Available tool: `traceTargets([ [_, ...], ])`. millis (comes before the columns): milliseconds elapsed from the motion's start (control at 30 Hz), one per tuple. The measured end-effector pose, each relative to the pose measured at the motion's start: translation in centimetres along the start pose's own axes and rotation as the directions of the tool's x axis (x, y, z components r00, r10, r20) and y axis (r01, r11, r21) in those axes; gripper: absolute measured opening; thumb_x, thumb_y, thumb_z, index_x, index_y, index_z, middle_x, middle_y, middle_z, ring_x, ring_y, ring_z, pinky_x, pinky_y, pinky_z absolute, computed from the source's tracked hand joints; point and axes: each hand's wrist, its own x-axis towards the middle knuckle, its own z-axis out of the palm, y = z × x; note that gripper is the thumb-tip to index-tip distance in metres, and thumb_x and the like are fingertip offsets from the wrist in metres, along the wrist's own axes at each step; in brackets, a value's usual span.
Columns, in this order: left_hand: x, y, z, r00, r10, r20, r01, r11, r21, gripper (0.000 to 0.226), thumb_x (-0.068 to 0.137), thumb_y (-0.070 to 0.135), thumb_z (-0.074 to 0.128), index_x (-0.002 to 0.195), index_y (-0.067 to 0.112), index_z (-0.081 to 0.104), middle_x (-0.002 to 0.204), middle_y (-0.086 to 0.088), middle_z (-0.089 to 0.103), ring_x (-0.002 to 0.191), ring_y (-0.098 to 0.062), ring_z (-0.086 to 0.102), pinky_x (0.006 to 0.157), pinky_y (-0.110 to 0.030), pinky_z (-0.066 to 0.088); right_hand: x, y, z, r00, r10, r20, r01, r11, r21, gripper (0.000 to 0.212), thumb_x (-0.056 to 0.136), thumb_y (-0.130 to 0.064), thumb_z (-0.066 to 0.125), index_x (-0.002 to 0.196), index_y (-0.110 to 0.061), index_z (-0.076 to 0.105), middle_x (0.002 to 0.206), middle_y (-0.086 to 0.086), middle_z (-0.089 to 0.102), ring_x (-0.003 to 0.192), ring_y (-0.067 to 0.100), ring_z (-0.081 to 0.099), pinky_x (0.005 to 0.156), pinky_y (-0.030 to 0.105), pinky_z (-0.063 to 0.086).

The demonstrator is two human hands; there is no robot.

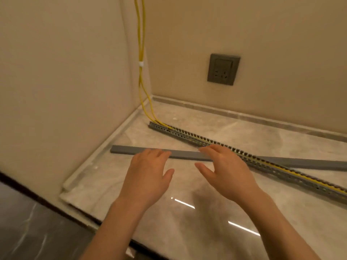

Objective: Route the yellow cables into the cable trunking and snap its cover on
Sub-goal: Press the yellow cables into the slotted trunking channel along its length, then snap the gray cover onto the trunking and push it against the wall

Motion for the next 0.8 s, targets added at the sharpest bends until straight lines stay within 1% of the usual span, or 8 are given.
traceTargets([
  [100,3.9,-3.7,0.0,1.0,-0.001,0.027,0.0,1.0,0.03,0.048,0.088,0.039,0.052,0.133,0.024,0.045,0.134,0.006,0.049,0.126,-0.014,0.038,0.104,-0.028,0.025,4.7,-0.7,2.1,1.0,-0.008,0.018,0.007,0.999,0.034,0.044,0.088,-0.043,0.052,0.128,-0.024,0.051,0.125,-0.004,0.055,0.112,0.018,0.051,0.093,0.033,0.041],
  [233,8.9,-7.6,0.4,0.999,-0.004,0.032,0.002,0.997,0.08,0.053,0.091,0.037,0.048,0.14,0.023,0.034,0.149,0.006,0.03,0.14,-0.013,0.016,0.114,-0.033,0.01,10.1,-0.7,4.6,1.0,-0.013,0.028,0.012,1.0,0.028,0.044,0.089,-0.039,0.051,0.129,-0.021,0.049,0.126,-0.001,0.053,0.11,0.021,0.05,0.092,0.034,0.043],
  [300,11.2,-9.0,0.9,1.0,0.005,0.022,-0.007,0.996,0.089,0.054,0.092,0.034,0.047,0.142,0.021,0.03,0.154,0.006,0.022,0.143,-0.014,0.006,0.115,-0.036,0.003,12.2,-0.7,6.1,0.999,-0.009,0.033,0.008,1.0,0.02,0.044,0.089,-0.036,0.052,0.131,-0.021,0.048,0.128,-0.001,0.052,0.113,0.021,0.047,0.093,0.034,0.041],
  [433,14.6,-10.3,2.2,0.993,0.117,0.012,-0.117,0.978,0.17,0.054,0.094,0.036,0.041,0.143,0.017,0.028,0.156,0.004,0.015,0.144,-0.016,-0.003,0.115,-0.041,-0.005,14.2,-0.7,8.5,0.998,0.055,0.042,-0.056,0.998,0.008,0.047,0.088,-0.035,0.054,0.132,-0.021,0.046,0.126,0.001,0.053,0.112,0.023,0.046,0.093,0.034,0.039],
  [533,16.6,-11.4,3.5,0.982,0.176,0.07,-0.188,0.955,0.228,0.058,0.094,0.043,0.036,0.144,0.016,0.025,0.156,0.003,0.014,0.144,-0.015,-0.005,0.114,-0.044,-0.01,14.8,-1.0,9.7,0.992,0.129,0.009,-0.129,0.991,-0.033,0.042,0.088,-0.037,0.054,0.128,-0.024,0.048,0.116,0.001,0.058,0.104,0.024,0.052,0.085,0.036,0.04],
  [667,17.6,-13.3,5.0,0.976,0.175,0.127,-0.204,0.94,0.273,0.059,0.094,0.048,0.029,0.145,0.019,0.024,0.156,0.005,0.016,0.144,-0.012,-0.003,0.114,-0.049,-0.009,15.2,-1.2,10.2,0.986,0.156,-0.053,-0.157,0.987,-0.02,0.032,0.084,-0.031,0.062,0.114,-0.021,0.061,0.099,0.004,0.065,0.091,0.027,0.057,0.076,0.037,0.042],
  [733,17.5,-14.0,5.4,0.975,0.181,0.131,-0.21,0.942,0.262,0.057,0.094,0.047,0.032,0.144,0.019,0.028,0.154,0.005,0.022,0.144,-0.012,0.003,0.114,-0.051,-0.005,15.1,-0.9,10.3,0.984,0.156,-0.083,-0.158,0.987,-0.015,0.031,0.081,-0.029,0.068,0.111,-0.019,0.065,0.093,0.004,0.066,0.086,0.028,0.059,0.072,0.037,0.043],
  [800,17.2,-14.3,5.5,0.975,0.197,0.1,-0.216,0.946,0.242,0.055,0.091,0.044,0.04,0.14,0.019,0.037,0.15,0.004,0.033,0.143,-0.013,0.014,0.114,-0.054,0.001,15.1,-0.8,10.3,0.984,0.149,-0.095,-0.15,0.989,-0.008,0.032,0.079,-0.027,0.071,0.109,-0.019,0.066,0.089,0.003,0.066,0.083,0.027,0.06,0.069,0.035,0.043],
])
